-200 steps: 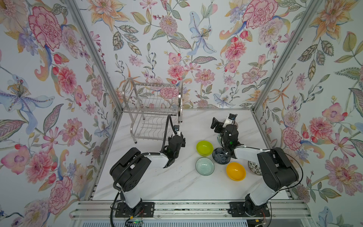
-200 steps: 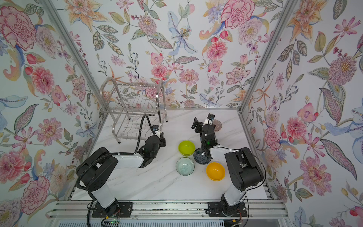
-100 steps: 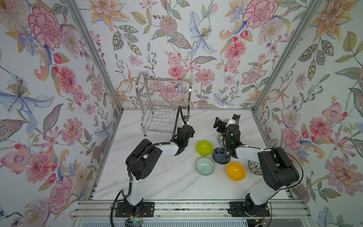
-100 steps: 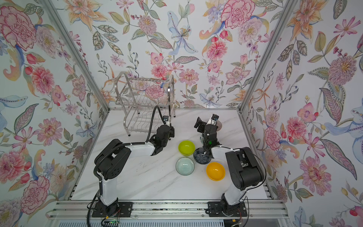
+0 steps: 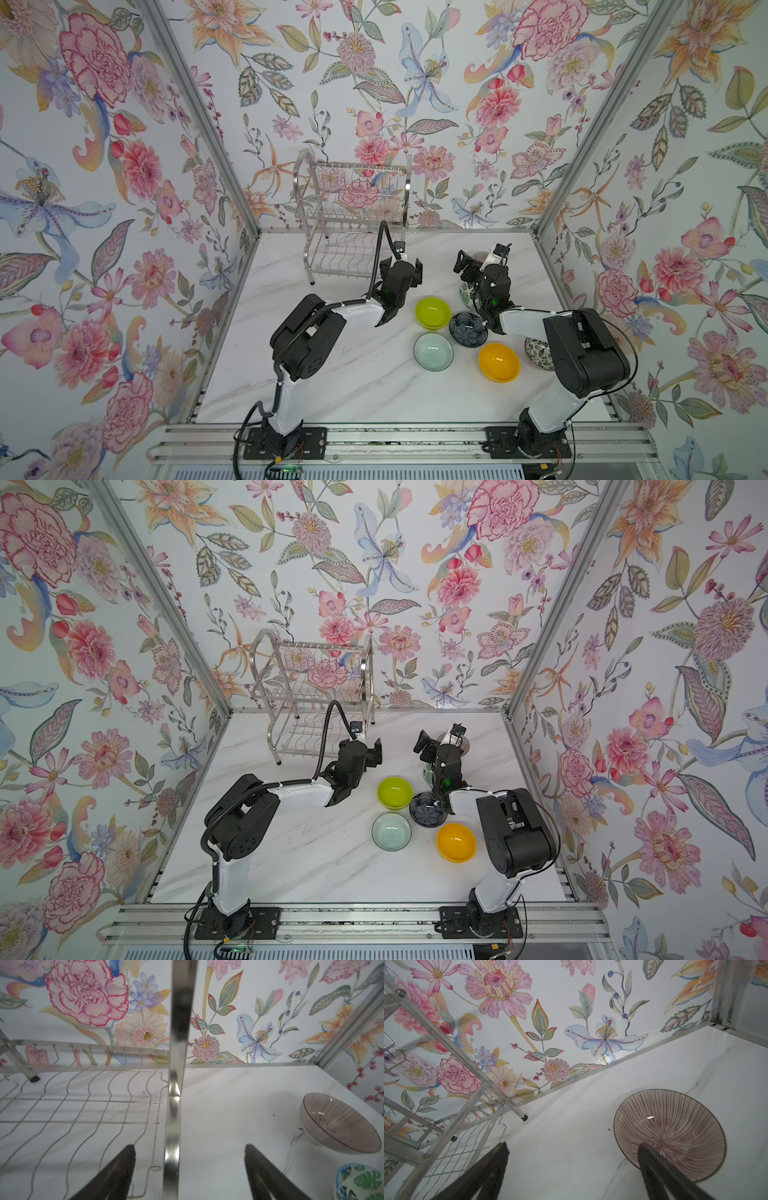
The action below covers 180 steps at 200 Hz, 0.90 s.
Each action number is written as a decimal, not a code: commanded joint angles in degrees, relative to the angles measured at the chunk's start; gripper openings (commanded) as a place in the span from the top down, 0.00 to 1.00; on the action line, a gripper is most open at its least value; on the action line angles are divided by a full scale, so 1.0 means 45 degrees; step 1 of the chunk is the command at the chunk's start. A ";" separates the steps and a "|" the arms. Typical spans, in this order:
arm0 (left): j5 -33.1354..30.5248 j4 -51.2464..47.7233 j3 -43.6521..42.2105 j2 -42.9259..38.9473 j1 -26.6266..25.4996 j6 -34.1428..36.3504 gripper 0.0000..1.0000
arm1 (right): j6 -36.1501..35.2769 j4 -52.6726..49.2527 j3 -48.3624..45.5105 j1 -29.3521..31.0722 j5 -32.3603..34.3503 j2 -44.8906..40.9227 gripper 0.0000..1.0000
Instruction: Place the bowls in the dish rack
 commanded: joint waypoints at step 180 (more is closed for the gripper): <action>0.4032 0.5691 -1.2527 -0.9327 0.5210 -0.3732 0.01 | -0.2148 -0.3464 0.4830 0.5083 0.1071 0.2854 0.25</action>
